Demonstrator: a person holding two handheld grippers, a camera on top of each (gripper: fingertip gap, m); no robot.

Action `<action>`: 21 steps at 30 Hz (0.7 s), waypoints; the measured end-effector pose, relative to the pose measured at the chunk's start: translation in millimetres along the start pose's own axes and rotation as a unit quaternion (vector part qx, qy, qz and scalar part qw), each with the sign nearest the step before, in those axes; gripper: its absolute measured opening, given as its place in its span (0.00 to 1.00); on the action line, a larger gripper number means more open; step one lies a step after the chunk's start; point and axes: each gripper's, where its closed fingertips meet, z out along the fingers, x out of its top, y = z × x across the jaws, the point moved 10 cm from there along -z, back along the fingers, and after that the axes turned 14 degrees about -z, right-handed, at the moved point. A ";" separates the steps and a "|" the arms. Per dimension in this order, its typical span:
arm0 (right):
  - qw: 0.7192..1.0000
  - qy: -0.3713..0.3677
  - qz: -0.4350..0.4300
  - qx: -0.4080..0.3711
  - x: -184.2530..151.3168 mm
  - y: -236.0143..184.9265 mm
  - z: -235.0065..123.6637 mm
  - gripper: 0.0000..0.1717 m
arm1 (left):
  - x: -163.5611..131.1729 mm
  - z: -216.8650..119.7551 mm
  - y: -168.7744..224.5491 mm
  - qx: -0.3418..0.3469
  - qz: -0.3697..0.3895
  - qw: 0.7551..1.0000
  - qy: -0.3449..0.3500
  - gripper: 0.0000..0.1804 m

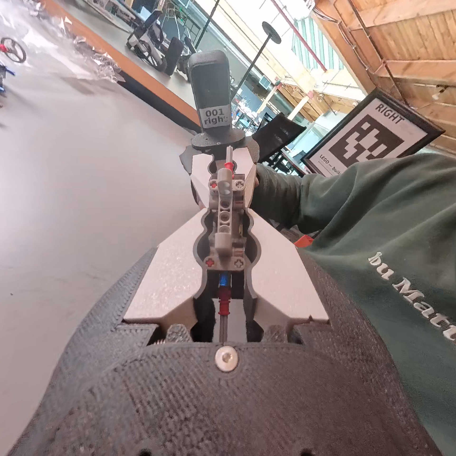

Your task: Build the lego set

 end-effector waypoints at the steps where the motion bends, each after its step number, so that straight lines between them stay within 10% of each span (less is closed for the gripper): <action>1: 1.000 -0.001 0.010 0.006 -0.8 1.4 0.5 0.13 | -0.2 -0.1 -1.5 -0.002 -0.013 1.000 -0.002 0.13; 21: 0.996 -0.084 -0.008 0.004 -7.5 5.9 5.5 0.12 | -7.7 3.9 -10.7 0.023 -0.057 0.997 -0.037 0.13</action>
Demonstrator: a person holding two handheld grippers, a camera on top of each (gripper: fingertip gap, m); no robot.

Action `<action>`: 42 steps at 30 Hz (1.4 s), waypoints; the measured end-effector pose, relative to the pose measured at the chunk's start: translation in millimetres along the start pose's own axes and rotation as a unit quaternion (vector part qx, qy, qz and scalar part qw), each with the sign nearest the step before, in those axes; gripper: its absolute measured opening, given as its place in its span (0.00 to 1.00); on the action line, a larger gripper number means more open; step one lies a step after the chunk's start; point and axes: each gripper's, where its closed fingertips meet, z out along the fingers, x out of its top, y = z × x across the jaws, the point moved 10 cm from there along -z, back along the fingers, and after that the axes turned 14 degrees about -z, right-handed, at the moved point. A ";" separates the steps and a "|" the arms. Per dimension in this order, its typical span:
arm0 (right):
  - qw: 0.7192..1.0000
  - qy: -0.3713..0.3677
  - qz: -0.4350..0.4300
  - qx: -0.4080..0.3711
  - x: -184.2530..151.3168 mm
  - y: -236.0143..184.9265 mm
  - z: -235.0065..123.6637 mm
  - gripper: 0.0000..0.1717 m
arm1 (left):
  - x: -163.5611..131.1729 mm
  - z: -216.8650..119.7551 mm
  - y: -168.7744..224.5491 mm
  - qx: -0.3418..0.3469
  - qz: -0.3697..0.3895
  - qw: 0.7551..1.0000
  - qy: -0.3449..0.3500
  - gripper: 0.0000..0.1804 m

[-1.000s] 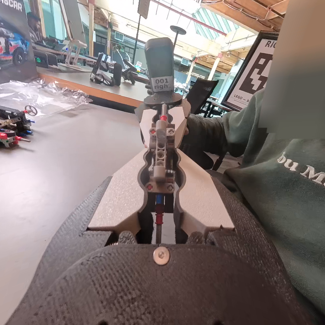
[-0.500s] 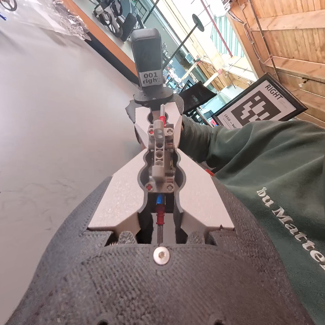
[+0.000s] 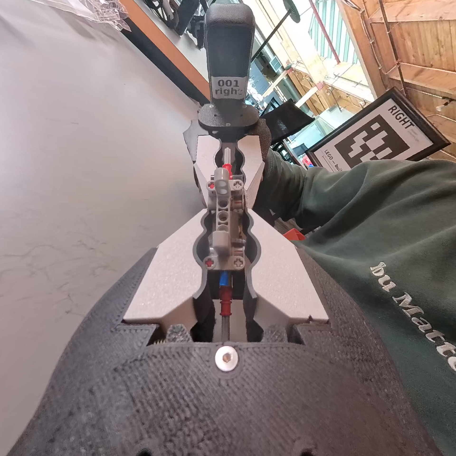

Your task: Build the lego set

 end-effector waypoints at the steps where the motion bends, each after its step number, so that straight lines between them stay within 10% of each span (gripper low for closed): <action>1: 1.000 -0.013 -0.007 -0.003 -0.6 -0.1 0.4 0.12 | -0.7 1.3 -0.2 0.005 0.003 1.000 -0.005 0.13; 20: 0.978 -0.195 -0.072 0.029 13.6 -14.8 13.7 0.04 | -15.4 18.6 7.1 0.005 0.043 0.998 -0.053 0.13; 33: 0.988 -0.003 -0.135 -0.080 22.0 -34.9 -19.3 0.21 | -2.7 4.5 7.6 -0.032 0.040 0.999 0.020 0.13; 42: 0.925 -0.229 -0.223 -0.203 -11.7 -40.3 -26.8 0.16 | 6.7 -12.9 -3.5 0.023 0.078 0.995 0.052 0.13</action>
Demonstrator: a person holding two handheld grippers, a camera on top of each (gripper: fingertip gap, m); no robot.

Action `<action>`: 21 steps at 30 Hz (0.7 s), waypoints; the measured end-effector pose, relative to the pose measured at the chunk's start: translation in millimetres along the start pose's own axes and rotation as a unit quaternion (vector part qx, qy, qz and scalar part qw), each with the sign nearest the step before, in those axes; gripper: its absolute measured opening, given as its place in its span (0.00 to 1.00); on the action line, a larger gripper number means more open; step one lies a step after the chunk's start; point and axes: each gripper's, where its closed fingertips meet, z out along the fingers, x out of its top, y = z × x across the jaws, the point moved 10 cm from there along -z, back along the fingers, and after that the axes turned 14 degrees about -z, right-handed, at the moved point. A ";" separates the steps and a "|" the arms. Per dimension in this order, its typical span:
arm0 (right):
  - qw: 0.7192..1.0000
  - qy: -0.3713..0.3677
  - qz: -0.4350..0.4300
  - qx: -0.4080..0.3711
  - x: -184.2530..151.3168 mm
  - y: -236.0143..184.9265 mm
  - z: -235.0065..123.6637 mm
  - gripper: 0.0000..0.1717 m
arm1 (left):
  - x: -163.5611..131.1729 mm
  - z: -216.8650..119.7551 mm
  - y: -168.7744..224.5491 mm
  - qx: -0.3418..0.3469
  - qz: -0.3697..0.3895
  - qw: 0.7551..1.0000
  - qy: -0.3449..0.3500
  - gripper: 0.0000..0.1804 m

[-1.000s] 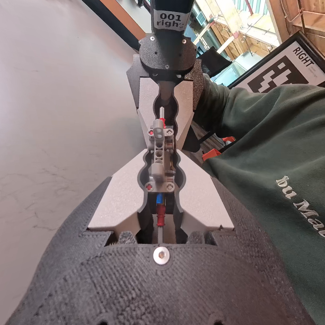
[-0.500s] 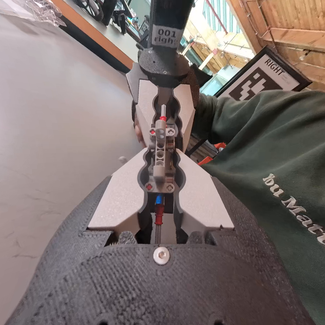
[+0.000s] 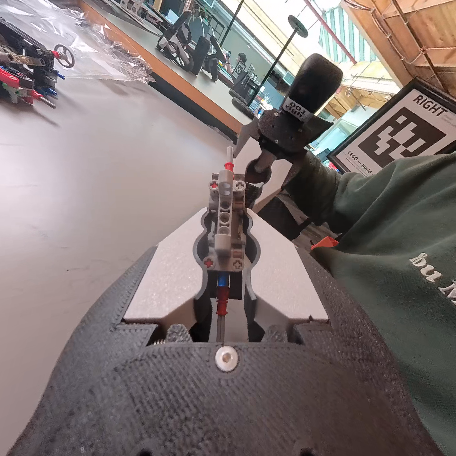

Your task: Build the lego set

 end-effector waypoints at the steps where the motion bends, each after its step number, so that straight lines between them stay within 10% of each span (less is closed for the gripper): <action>1: 1.000 -0.019 -0.021 0.000 0.1 -4.6 2.9 0.16 | -0.2 0.2 0.1 -0.003 0.001 1.000 0.001 0.13; 12: 0.991 -0.119 -0.065 0.003 5.5 -8.6 28.2 0.16 | -1.3 0.7 1.9 -0.012 0.007 1.000 0.003 0.13; 21: 0.999 -0.038 0.003 0.033 5.5 0.7 26.5 0.13 | -1.0 0.8 4.1 -0.023 0.010 1.000 0.000 0.13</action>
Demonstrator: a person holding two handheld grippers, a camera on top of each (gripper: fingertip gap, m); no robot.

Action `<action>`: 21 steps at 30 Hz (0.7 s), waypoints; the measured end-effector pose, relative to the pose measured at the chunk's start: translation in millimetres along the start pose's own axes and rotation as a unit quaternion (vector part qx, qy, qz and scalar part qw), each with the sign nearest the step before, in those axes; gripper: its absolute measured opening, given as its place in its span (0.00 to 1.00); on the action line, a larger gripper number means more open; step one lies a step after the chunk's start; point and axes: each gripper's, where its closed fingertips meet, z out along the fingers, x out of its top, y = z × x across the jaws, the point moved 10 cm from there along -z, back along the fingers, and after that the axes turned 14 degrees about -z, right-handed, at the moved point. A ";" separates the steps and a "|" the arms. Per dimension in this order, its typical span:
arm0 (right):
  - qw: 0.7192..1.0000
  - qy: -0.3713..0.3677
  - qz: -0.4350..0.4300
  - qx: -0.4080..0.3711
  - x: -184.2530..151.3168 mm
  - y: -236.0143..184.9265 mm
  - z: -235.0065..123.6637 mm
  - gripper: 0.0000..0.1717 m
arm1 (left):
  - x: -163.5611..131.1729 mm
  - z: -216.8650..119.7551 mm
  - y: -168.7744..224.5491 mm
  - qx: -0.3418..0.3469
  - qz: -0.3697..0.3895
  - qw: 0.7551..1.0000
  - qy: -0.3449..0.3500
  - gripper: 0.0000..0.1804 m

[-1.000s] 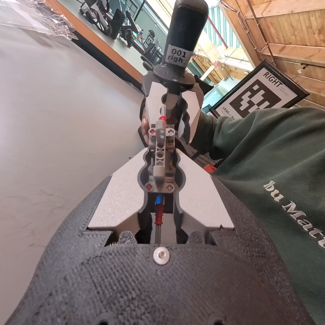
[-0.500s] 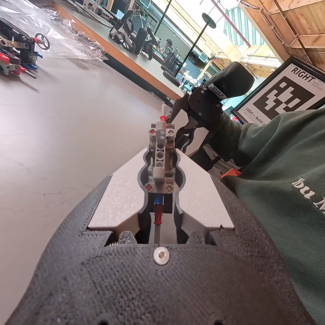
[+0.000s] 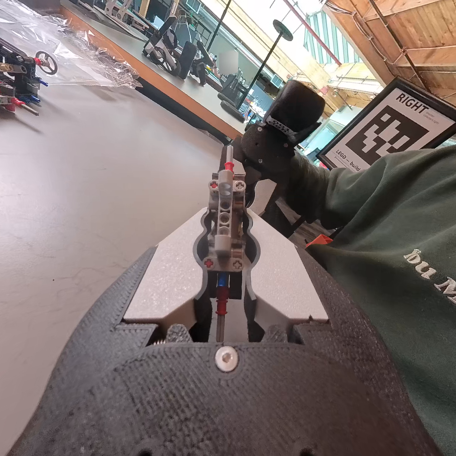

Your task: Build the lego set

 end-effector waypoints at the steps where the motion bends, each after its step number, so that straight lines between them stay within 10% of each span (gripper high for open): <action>1: 0.999 0.031 0.012 -0.006 1.3 2.5 -3.7 0.13 | 0.1 0.0 0.0 -0.002 0.000 1.000 0.000 0.13; 9: 0.944 0.304 0.130 0.015 17.3 25.7 -35.7 0.13 | 0.2 0.9 2.0 -0.020 -0.001 1.000 0.003 0.13; 21: 0.924 0.303 0.204 0.115 11.0 31.5 -3.0 0.13 | -1.7 4.9 -0.8 -0.023 -0.059 0.998 -0.014 0.13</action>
